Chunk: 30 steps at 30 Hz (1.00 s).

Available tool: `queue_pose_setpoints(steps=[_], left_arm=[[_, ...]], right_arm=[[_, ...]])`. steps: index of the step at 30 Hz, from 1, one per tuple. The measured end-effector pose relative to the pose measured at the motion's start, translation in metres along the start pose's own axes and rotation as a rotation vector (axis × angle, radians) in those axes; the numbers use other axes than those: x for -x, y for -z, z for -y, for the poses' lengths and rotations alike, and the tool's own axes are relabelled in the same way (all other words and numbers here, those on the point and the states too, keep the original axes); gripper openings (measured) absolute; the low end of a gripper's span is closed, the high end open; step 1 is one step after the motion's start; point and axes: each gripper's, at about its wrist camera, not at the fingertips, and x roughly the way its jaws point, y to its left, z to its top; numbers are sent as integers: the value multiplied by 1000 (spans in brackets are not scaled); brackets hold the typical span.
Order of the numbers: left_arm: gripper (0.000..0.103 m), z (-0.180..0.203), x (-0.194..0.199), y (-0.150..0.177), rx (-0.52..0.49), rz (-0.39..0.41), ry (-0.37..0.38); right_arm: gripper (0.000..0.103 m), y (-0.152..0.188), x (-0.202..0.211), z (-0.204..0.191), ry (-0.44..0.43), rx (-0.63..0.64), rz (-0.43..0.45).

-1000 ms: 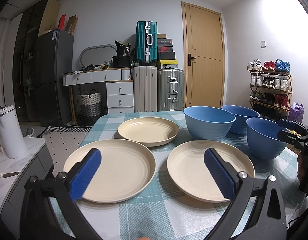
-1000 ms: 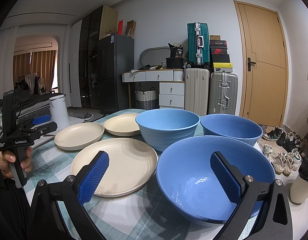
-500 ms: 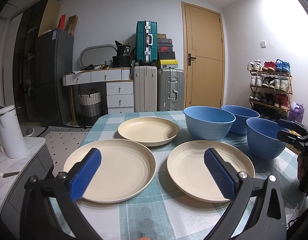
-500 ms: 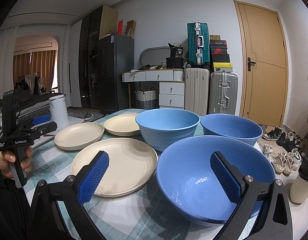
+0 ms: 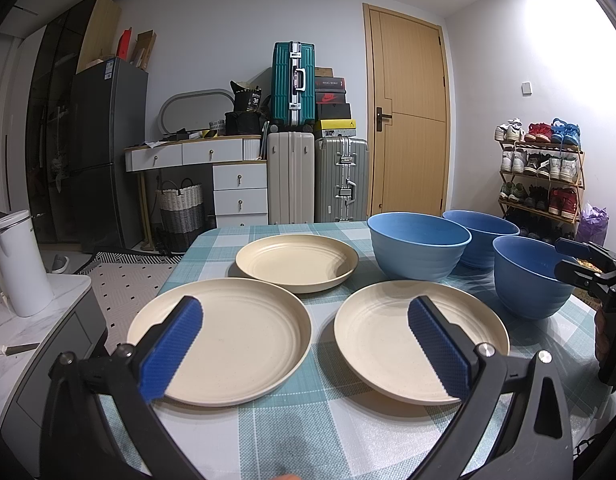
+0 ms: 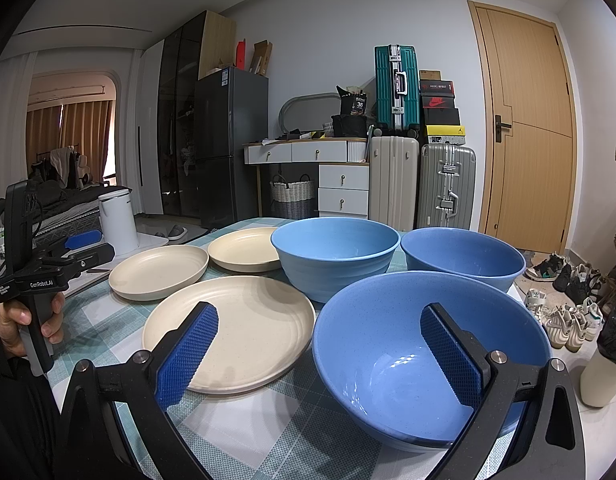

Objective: Organize plates and bowls

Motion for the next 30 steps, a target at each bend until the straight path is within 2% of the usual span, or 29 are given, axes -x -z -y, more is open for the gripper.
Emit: queue_pose_setpoints(steps=[30], left_arm=[[103, 1, 3, 0, 2, -1, -15]], right_arm=[[103, 1, -1, 1, 8, 0, 6]])
